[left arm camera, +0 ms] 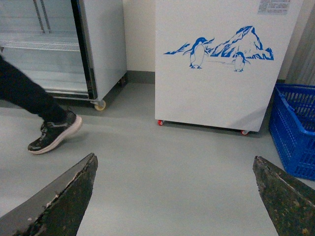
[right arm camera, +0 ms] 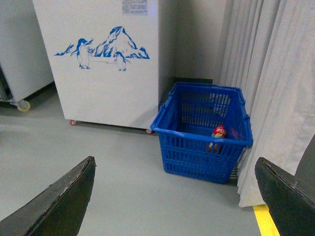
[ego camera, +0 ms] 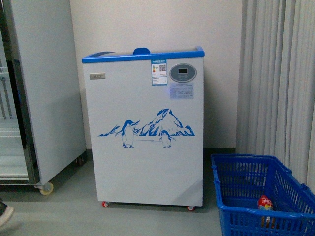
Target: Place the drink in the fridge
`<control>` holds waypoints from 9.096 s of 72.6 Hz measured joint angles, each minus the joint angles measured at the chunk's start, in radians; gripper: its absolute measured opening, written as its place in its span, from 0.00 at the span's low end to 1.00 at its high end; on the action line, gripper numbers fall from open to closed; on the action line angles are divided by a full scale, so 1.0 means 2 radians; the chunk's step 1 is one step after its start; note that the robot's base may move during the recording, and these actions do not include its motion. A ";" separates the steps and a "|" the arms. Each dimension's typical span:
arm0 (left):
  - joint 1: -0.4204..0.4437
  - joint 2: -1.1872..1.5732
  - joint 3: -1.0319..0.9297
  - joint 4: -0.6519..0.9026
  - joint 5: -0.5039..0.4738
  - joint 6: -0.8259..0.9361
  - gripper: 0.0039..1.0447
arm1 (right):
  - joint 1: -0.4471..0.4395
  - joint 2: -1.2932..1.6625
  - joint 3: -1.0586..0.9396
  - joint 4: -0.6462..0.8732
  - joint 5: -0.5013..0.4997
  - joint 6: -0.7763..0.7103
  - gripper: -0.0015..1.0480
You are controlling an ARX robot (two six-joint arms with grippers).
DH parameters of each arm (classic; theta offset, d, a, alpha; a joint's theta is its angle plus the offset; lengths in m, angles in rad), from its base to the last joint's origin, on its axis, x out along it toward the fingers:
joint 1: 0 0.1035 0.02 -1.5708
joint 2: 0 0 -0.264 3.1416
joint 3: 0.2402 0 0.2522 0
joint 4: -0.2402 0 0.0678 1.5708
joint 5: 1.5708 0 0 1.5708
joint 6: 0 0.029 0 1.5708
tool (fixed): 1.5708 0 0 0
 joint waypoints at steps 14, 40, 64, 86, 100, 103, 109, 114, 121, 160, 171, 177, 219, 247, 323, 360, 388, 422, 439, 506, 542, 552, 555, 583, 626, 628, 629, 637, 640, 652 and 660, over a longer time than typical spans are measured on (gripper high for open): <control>0.000 0.000 0.000 0.000 0.000 0.000 0.92 | 0.000 0.000 0.000 0.000 0.000 0.000 0.93; 0.000 0.000 0.000 0.000 0.000 0.000 0.92 | 0.000 0.000 0.000 0.000 0.000 0.000 0.93; 0.000 0.000 0.000 0.000 0.000 0.000 0.92 | 0.000 0.000 0.000 0.000 0.000 0.000 0.93; 0.000 0.000 0.000 0.000 0.000 0.000 0.92 | 0.000 0.000 0.000 0.000 0.000 0.000 0.93; 0.000 0.000 0.000 0.000 0.000 0.000 0.92 | 0.000 0.000 0.000 0.000 0.000 0.000 0.93; 0.000 0.000 0.000 0.000 0.000 0.000 0.92 | 0.000 0.000 0.000 0.000 0.000 0.000 0.93; 0.000 0.000 0.000 0.000 0.000 0.000 0.92 | 0.000 0.000 0.000 0.000 0.000 0.000 0.93; 0.000 0.000 0.000 0.000 0.000 0.000 0.92 | 0.000 0.000 0.000 0.000 0.000 0.000 0.93; 0.000 0.000 0.000 0.000 0.000 0.000 0.92 | 0.000 0.000 0.000 0.000 0.000 0.000 0.93; 0.000 0.000 0.000 0.000 0.000 0.000 0.92 | 0.000 0.000 0.000 0.000 0.000 0.000 0.93; 0.000 0.000 0.000 0.000 0.000 0.000 0.92 | 0.000 0.000 0.000 0.000 0.000 0.000 0.93; 0.000 0.000 0.000 0.000 0.000 0.000 0.92 | 0.000 0.000 0.000 0.000 0.000 0.000 0.93; 0.000 0.000 0.000 0.000 0.000 0.000 0.92 | -0.148 0.540 0.120 0.015 0.174 0.116 0.93; 0.000 0.000 0.000 0.000 0.000 0.000 0.92 | -0.171 1.108 0.308 0.262 0.241 0.065 0.93; 0.000 0.000 0.000 0.000 0.000 0.000 0.92 | -0.246 1.437 0.562 0.272 0.176 0.096 0.93; 0.000 0.000 0.000 0.000 0.000 0.000 0.92 | -0.255 1.488 0.636 0.216 0.154 0.085 0.79; 0.000 0.000 0.000 0.000 0.000 0.000 0.92 | -0.249 1.466 0.615 0.224 0.125 0.084 0.46; 0.000 0.000 0.000 0.000 0.000 0.000 0.92 | -0.176 1.197 0.391 0.269 0.061 0.106 0.41; 0.000 0.000 0.000 0.000 0.000 0.000 0.92 | -0.181 0.952 0.264 0.201 0.043 0.112 0.41; 0.000 0.000 0.000 0.000 0.000 0.000 0.92 | 0.077 0.194 0.259 -0.123 0.203 0.154 0.41; 0.000 0.000 0.000 0.000 0.000 0.000 0.92 | 0.089 0.183 0.248 -0.026 0.162 0.131 0.41; 0.000 0.000 0.000 0.000 0.000 0.000 0.92 | 0.090 0.181 0.245 -0.026 0.162 0.127 0.41; 0.000 0.000 0.000 0.000 0.000 0.000 0.92 | 0.090 0.180 0.245 -0.026 0.162 0.127 0.41; 0.000 0.000 0.000 0.000 0.000 0.000 0.92 | 0.090 0.180 0.244 -0.026 0.162 0.126 0.41; 0.000 0.000 0.000 0.000 0.000 0.000 0.92 | 0.090 0.180 0.243 -0.026 0.162 0.126 0.41; 0.000 0.000 0.000 0.000 0.000 0.000 0.92 | 0.090 0.180 0.243 -0.026 0.162 0.126 0.41; 0.000 0.000 0.000 0.000 0.000 0.000 0.92 | 0.090 0.180 0.243 -0.026 0.162 0.126 0.41; 0.000 0.000 0.000 0.000 0.000 0.000 0.92 | 0.090 0.180 0.243 -0.026 0.162 0.126 0.41; 0.000 0.000 0.000 0.000 0.000 0.000 0.92 | 0.090 0.180 0.243 -0.026 0.162 0.126 0.41; 0.005 0.025 0.018 -0.047 0.027 -0.036 0.92 | 0.090 0.180 0.243 -0.025 0.162 0.126 0.41; 0.014 0.151 0.043 -0.001 0.073 -0.086 0.92 | 0.090 0.180 0.243 -0.025 0.162 0.126 0.41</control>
